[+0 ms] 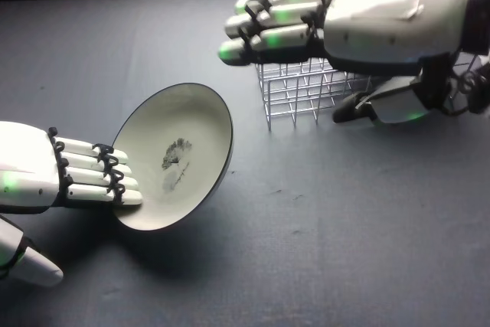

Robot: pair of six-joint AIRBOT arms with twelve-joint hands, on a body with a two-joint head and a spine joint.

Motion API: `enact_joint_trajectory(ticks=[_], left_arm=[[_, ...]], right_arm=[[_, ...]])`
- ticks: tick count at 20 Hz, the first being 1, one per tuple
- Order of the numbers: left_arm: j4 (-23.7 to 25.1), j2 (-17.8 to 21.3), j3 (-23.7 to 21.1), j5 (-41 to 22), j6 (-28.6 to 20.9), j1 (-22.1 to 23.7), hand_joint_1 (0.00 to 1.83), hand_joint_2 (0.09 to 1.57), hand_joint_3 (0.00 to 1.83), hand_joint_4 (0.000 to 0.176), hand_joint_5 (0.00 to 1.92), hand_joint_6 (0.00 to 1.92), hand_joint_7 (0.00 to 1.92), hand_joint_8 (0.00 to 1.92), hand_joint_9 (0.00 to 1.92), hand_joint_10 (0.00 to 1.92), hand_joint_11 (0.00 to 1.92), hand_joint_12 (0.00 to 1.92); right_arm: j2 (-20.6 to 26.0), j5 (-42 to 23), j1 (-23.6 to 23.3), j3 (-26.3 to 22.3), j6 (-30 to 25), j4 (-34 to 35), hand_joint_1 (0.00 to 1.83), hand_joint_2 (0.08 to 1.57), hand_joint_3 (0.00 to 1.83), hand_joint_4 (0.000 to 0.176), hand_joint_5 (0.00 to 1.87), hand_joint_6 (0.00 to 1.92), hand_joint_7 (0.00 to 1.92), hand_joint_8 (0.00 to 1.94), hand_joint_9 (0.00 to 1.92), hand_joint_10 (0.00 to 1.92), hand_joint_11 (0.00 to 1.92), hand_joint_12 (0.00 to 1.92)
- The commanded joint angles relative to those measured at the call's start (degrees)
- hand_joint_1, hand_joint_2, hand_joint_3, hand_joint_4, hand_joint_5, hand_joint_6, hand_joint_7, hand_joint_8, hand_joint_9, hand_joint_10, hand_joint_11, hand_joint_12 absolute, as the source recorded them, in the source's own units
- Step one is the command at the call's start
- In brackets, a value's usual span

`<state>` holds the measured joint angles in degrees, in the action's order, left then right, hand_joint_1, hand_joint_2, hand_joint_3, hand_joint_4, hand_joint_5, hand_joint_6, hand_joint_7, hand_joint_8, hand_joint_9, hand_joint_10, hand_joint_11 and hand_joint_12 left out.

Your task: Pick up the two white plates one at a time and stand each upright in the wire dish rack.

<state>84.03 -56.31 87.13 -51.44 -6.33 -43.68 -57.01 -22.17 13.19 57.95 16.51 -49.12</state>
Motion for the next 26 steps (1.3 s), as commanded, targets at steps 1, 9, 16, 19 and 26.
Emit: enact_joint_trajectory(ticks=[1, 9, 16, 19, 26], left_arm=[[1.59, -0.79, 0.03, -1.29, -0.37, -0.39, 0.00, 1.20, 0.00, 0.000, 0.04, 0.01, 0.01, 0.00, 0.00, 0.00, 0.00, 0.00], [1.61, -0.95, 0.26, -1.60, -0.29, -0.50, 0.00, 1.20, 0.00, 0.000, 0.05, 0.01, 0.01, 0.00, 0.00, 0.00, 0.00, 0.00], [1.61, -1.00, 0.43, -1.60, -0.27, -0.49, 0.00, 1.20, 0.00, 0.000, 0.04, 0.00, 0.01, 0.00, 0.00, 0.00, 0.00, 0.00], [1.61, -1.04, 0.46, -1.60, -0.25, -0.48, 0.00, 1.19, 0.00, 0.000, 0.03, 0.00, 0.00, 0.00, 0.00, 0.00, 0.00, 0.00], [1.61, -1.09, 0.59, -1.59, -0.22, -0.48, 0.00, 1.19, 0.00, 0.000, 0.05, 0.01, 0.02, 0.01, 0.00, 0.00, 0.00, 0.00]], right_arm=[[-0.22, -4.77, -0.30, -0.19, 0.48, 1.65, 1.33, 1.01, 0.00, 0.000, 0.21, 0.00, 0.12, 0.00, 0.09, 0.01, 0.00, 0.57], [-6.50, -4.75, 4.04, 2.36, 3.99, -1.63, 1.47, 1.02, 0.00, 0.000, 0.18, 0.00, 0.19, 0.01, 0.23, 0.03, 0.00, 0.90], [-14.47, -4.82, 5.30, 7.60, 4.81, -1.65, 1.52, 1.03, 0.00, 0.000, 0.20, 0.00, 0.18, 0.00, 0.25, 0.02, 0.00, 0.97], [-17.48, -3.99, 5.38, 9.14, 4.89, -1.66, 1.54, 1.04, 0.00, 0.000, 0.20, 0.00, 0.17, 0.00, 0.27, 0.02, 0.00, 0.98], [-22.46, -2.54, 7.29, 11.93, 5.29, -1.66, 1.50, 1.03, 0.00, 0.000, 0.23, 0.01, 0.19, 0.01, 0.23, 0.00, 0.00, 0.94]])
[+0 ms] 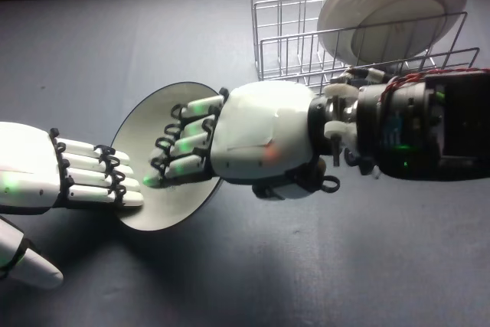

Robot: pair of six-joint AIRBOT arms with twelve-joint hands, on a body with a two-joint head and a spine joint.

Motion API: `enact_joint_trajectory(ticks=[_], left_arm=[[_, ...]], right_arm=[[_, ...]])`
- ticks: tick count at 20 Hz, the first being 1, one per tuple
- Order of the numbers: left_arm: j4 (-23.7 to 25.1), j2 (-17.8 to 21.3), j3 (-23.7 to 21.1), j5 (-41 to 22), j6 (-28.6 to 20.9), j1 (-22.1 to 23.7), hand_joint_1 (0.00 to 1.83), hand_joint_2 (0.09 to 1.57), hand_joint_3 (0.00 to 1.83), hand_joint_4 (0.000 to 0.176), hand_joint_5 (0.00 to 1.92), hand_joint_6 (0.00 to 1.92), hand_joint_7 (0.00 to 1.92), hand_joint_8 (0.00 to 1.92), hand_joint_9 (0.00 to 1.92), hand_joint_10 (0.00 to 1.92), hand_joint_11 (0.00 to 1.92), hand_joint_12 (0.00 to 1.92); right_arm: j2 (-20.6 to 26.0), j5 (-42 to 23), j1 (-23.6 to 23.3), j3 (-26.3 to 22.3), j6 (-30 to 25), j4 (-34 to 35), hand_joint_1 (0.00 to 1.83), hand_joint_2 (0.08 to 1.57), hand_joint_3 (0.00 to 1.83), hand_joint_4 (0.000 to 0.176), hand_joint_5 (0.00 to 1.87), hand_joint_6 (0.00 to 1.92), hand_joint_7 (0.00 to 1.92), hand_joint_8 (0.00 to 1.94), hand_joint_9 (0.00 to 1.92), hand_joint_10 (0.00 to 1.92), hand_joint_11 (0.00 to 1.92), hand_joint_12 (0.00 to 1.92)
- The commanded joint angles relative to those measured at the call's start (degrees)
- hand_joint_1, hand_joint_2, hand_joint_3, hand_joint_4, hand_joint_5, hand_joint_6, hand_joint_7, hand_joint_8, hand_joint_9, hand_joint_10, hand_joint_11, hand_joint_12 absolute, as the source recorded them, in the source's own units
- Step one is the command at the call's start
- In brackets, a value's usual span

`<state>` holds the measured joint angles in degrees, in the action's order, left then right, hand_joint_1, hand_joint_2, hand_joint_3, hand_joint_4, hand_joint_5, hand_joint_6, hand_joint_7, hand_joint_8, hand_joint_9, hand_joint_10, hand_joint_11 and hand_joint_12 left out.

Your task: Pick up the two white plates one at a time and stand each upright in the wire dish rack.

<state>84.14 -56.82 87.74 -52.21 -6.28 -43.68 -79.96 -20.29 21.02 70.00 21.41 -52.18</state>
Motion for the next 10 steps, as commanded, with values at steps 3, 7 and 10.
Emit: enact_joint_trajectory(ticks=[3, 7, 10], left_arm=[[1.50, -0.64, -0.01, -0.83, -0.20, -0.48, 0.00, 1.19, 0.00, 0.000, 0.05, 0.00, 0.02, 0.00, 0.00, 0.00, 0.00, 0.00], [1.50, -0.64, 0.00, -0.83, -0.20, -0.48, 0.00, 1.19, 0.00, 0.000, 0.04, 0.00, 0.01, 0.00, 0.00, 0.00, 0.00, 0.00], [1.50, -0.69, 0.00, -0.83, -0.20, -0.43, 0.00, 1.20, 0.00, 0.000, 0.03, 0.00, 0.01, 0.00, 0.00, 0.00, 0.00, 0.00]], right_arm=[[-1.30, -4.30, 0.04, 1.94, 0.52, 1.39, 1.51, 1.05, 0.01, 0.000, 0.23, 0.00, 0.20, 0.00, 0.22, 0.00, 0.00, 0.86], [-3.72, -4.36, 0.91, 5.36, 0.71, 1.39, 1.51, 1.06, 0.00, 0.000, 0.25, 0.01, 0.21, 0.00, 0.24, 0.01, 0.00, 0.89], [-5.65, -4.54, 1.20, 8.23, 0.86, 1.39, 1.53, 1.06, 0.00, 0.000, 0.31, 0.02, 0.28, 0.01, 0.34, 0.03, 0.00, 1.05]])
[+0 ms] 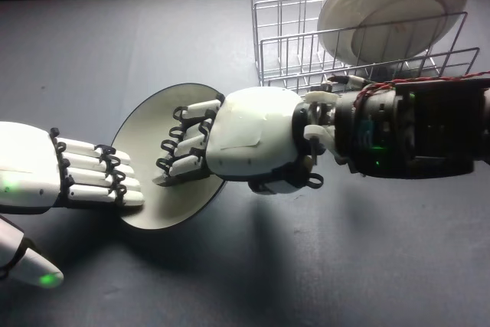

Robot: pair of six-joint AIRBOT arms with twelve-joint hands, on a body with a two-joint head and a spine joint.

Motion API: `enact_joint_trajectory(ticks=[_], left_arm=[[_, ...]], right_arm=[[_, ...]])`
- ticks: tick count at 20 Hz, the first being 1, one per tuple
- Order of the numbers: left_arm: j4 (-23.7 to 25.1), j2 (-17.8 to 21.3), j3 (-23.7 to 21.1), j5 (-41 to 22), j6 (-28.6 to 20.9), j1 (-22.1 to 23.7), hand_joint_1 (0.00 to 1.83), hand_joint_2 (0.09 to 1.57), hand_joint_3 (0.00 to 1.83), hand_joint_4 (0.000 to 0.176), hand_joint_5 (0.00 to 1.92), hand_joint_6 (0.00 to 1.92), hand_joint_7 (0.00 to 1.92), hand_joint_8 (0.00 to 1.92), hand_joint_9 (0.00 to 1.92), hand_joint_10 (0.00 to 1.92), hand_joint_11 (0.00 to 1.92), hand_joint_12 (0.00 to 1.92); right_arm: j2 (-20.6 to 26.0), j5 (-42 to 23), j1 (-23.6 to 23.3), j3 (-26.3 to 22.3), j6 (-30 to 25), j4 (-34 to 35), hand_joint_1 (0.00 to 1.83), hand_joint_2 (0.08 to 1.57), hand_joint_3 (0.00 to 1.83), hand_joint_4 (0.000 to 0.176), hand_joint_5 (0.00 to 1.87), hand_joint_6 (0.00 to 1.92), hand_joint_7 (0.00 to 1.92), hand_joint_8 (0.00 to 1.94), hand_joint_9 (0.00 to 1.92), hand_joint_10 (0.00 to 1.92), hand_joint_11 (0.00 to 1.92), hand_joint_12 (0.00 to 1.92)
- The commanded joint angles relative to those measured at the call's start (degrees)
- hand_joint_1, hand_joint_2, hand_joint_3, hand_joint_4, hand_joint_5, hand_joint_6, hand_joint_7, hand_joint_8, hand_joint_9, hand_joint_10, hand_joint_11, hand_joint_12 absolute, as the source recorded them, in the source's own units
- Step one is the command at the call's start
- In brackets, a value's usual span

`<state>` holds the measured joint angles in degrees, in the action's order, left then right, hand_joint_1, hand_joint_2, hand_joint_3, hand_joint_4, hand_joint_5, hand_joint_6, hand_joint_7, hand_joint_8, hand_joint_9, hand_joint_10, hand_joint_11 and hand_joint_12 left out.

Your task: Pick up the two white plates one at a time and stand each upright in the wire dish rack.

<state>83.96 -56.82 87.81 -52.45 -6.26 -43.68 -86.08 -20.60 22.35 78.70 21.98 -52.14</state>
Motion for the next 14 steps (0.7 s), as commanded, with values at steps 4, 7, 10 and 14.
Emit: enact_joint_trajectory(ticks=[4, 7, 10, 14], left_arm=[[1.68, -0.78, 0.00, -0.59, -0.22, -0.37, 0.00, 1.19, 0.00, 0.000, 0.04, 0.00, 0.01, 0.00, 0.00, 0.00, 0.00, 0.00], [1.68, -0.82, 0.06, -0.59, -0.22, -0.37, 0.00, 1.18, 0.00, 0.000, 0.06, 0.01, 0.03, 0.01, 0.00, 0.00, 0.00, 0.00], [1.68, -0.89, 0.07, -0.59, -0.22, -0.37, 0.00, 1.18, 0.00, 0.000, 0.04, 0.00, 0.01, 0.00, 0.00, 0.00, 0.00, 0.00], [1.68, -0.99, 0.18, -0.59, -0.23, -0.37, 0.00, 1.17, 0.00, 0.000, 0.02, 0.00, 0.00, 0.00, 0.00, 0.00, 0.00, 0.00]], right_arm=[[-2.12, -4.48, -0.35, 3.11, 0.41, 1.35, 1.55, 1.12, 0.01, 0.000, 0.30, 0.01, 0.28, 0.00, 0.34, 0.02, 0.00, 1.09], [-3.40, -4.50, -1.03, 4.33, 0.49, 1.36, 1.49, 1.11, 0.00, 0.000, 0.38, 0.02, 0.36, 0.02, 0.41, 0.04, 0.00, 1.22], [-3.97, -4.50, -1.73, 4.77, 0.55, 1.36, 1.38, 1.10, 0.00, 0.000, 0.71, 0.07, 0.71, 0.05, 0.73, 0.11, 0.34, 1.20], [-4.46, -4.37, -2.00, 5.16, 0.78, 1.36, 1.48, 1.10, 0.00, 0.000, 0.95, 0.97, 1.07, 0.74, 0.93, 0.97, 0.78, 1.53]])
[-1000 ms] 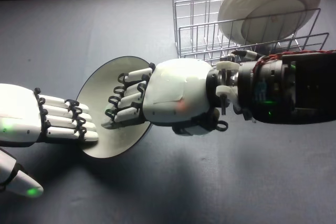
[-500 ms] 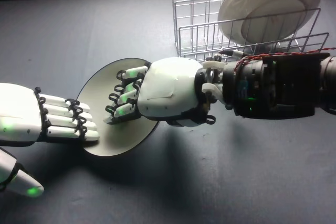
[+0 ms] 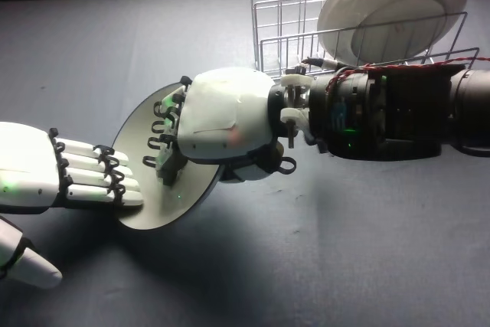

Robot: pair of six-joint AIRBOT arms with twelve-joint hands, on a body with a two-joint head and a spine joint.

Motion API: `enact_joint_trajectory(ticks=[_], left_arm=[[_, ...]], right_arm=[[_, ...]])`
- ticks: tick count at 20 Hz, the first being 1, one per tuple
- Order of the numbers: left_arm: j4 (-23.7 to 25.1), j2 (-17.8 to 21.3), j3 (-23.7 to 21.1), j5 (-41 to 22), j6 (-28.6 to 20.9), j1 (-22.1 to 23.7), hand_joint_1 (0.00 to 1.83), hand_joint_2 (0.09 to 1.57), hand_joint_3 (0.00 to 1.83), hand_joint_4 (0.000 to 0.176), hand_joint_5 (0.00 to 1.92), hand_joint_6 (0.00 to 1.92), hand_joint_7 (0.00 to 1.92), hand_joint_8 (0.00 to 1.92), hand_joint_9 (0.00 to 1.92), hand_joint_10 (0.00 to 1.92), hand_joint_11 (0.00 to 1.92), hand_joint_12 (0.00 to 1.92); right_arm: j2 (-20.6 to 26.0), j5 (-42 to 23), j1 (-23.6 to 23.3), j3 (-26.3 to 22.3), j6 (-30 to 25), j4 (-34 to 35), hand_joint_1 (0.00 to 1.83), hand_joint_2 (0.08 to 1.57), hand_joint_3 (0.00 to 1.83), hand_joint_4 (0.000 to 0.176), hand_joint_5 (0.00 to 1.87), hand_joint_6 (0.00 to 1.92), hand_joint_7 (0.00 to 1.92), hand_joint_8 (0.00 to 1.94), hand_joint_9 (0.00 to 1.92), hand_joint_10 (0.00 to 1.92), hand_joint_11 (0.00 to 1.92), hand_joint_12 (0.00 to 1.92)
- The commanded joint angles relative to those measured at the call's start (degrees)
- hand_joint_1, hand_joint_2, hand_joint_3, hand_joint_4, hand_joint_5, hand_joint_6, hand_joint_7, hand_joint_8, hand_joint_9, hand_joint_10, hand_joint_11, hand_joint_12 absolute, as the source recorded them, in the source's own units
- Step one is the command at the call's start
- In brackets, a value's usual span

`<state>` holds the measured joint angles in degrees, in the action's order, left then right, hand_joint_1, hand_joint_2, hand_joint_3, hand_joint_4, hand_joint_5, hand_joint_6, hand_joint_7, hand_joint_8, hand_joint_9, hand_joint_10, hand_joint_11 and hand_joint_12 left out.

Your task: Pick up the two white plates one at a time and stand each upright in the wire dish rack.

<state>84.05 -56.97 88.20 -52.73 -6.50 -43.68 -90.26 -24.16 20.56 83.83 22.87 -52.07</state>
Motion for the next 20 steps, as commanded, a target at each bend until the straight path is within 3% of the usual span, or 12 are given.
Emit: enact_joint_trajectory(ticks=[1, 2, 4, 7, 13, 15, 17, 20], left_arm=[[1.59, -0.87, -0.13, -0.31, 0.01, -0.37, 0.00, 1.18, 0.00, 0.000, 0.03, 0.00, 0.01, 0.00, 0.00, 0.00, 0.00, 0.00], [1.59, -0.88, -0.08, -0.31, 0.01, -0.39, 0.00, 1.18, 0.00, 0.000, 0.03, 0.00, 0.01, 0.00, 0.00, 0.00, 0.00, 0.00], [1.59, -0.88, -0.07, -0.31, 0.01, -0.44, 0.00, 1.18, 0.00, 0.000, 0.05, 0.01, 0.03, 0.01, 0.00, 0.00, 0.00, 0.00], [1.58, -0.85, -0.05, -0.31, -0.01, -0.51, 0.00, 1.19, 0.00, 0.000, 0.04, 0.01, 0.03, 0.01, 0.00, 0.00, 0.00, 0.00], [1.27, -0.55, 0.44, -0.38, -0.48, 0.26, 0.00, 1.20, 0.00, 0.000, 0.04, 0.00, 0.01, 0.00, 0.00, 0.00, 0.00, 0.00], [1.27, -0.33, 0.62, -0.53, -0.75, 1.27, 0.00, 1.19, 0.00, 0.000, 0.06, 0.01, 0.03, 0.01, 0.00, 0.00, 0.00, 0.00], [1.27, 0.09, 0.64, -0.59, -1.09, 2.71, 0.00, 1.19, 0.00, 0.000, 0.04, 0.00, 0.01, 0.00, 0.00, 0.00, 0.00, 0.00], [1.29, 0.68, 0.71, -0.85, -1.80, 5.58, 0.00, 1.18, 0.00, 0.000, 0.04, 0.00, 0.01, 0.00, 0.00, 0.00, 0.00, 0.00]], right_arm=[[-0.41, -0.73, -0.20, 0.09, 0.04, 1.30, 1.49, 1.07, 0.00, 0.000, 1.02, 0.91, 1.11, 0.68, 0.97, 0.89, 0.82, 1.50], [-0.62, -0.73, -0.20, 0.26, 0.14, 1.30, 1.49, 1.12, 0.00, 0.000, 0.90, 1.04, 0.98, 0.84, 0.89, 0.99, 0.76, 1.56], [-0.75, -0.74, -0.20, 0.33, 0.21, 1.30, 1.49, 1.06, 0.00, 0.000, 0.99, 0.91, 1.09, 0.67, 1.01, 0.86, 0.95, 1.41], [-0.64, -0.95, -0.15, 0.39, 0.25, 1.31, 1.50, 1.05, 0.00, 0.000, 1.00, 0.87, 1.16, 0.54, 1.08, 0.78, 0.94, 1.42], [0.97, -3.79, 0.33, 0.36, 0.31, 1.32, 1.49, 1.07, 0.00, 0.000, 0.98, 0.87, 1.12, 0.66, 1.00, 0.88, 0.90, 1.47], [1.42, -5.12, 0.27, 0.35, 0.31, 1.74, 1.50, 1.05, 0.00, 0.000, 1.01, 0.80, 1.16, 0.59, 1.05, 0.83, 0.92, 1.45], [1.71, -6.20, 0.25, 0.25, 0.31, 3.18, 1.49, 1.07, 0.00, 0.000, 0.97, 0.85, 1.10, 0.69, 1.01, 0.91, 0.90, 1.48], [2.50, -7.48, 0.21, -0.16, 0.31, 4.39, 1.50, 1.06, 0.00, 0.000, 0.99, 0.83, 1.10, 0.69, 1.04, 0.86, 0.91, 1.46]])
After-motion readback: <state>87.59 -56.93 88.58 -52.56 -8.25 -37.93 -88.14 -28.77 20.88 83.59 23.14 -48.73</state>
